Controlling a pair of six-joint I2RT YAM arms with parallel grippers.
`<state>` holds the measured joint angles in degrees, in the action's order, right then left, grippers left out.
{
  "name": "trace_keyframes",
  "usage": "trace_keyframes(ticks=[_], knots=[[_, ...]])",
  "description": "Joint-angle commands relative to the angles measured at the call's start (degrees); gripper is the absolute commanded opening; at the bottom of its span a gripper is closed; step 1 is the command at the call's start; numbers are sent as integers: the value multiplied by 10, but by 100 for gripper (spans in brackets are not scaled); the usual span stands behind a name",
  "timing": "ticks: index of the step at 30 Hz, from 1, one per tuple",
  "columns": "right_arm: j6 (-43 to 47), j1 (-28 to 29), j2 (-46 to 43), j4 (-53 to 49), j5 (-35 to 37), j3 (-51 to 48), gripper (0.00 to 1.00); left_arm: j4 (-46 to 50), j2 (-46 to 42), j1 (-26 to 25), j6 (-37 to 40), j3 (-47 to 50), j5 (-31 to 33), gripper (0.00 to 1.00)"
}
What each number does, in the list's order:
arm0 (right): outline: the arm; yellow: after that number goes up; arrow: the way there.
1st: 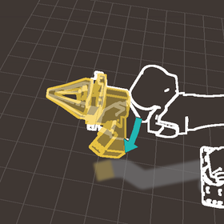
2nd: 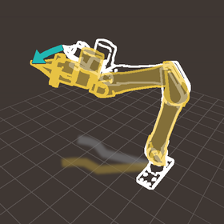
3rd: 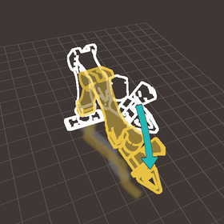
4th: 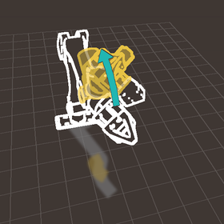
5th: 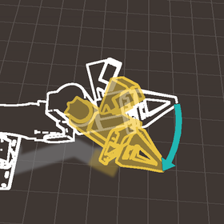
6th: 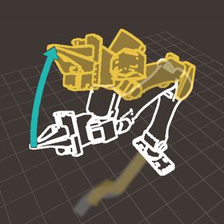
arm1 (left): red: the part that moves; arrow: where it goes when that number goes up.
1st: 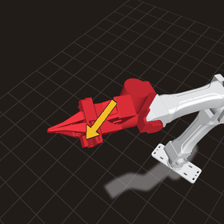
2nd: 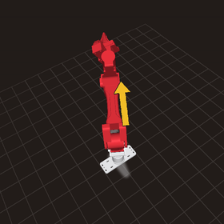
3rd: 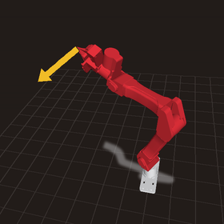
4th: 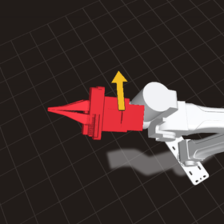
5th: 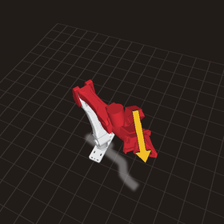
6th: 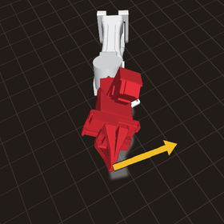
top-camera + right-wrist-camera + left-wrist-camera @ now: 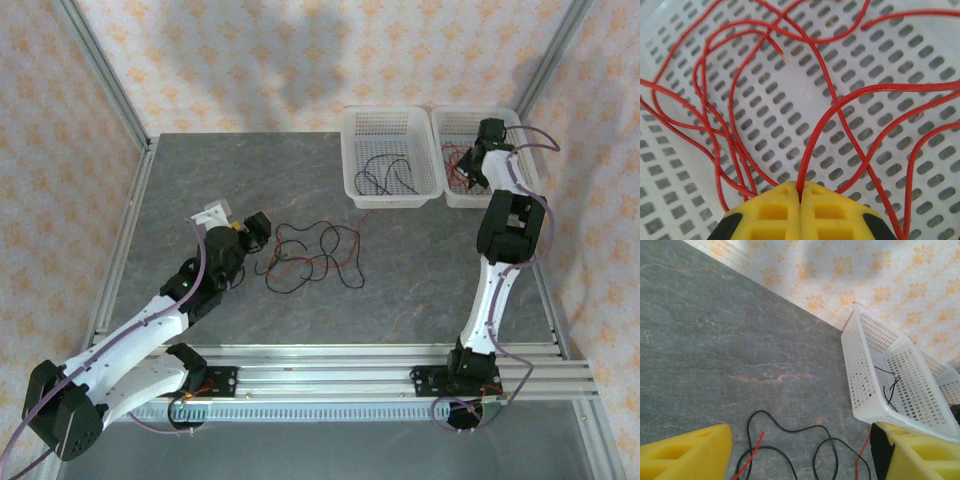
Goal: Untangle the cables
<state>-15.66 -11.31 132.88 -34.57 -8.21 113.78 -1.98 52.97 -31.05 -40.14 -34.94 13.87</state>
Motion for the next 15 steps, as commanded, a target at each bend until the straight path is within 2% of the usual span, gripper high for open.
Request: trace_keyframes(ticks=[1,4,10,15], knots=[[0,0,9,-39,3,24,1,44,18,-7,-23,-33,-14,74],[13,0,8,-55,29,24,8,78,41,-9,-40,-58,-20,74],[39,0,-21,-74,70,16,32,169,92,-11,-67,-109,-18,74],[54,0,-47,-91,80,26,47,214,117,-12,-77,-131,-14,74]])
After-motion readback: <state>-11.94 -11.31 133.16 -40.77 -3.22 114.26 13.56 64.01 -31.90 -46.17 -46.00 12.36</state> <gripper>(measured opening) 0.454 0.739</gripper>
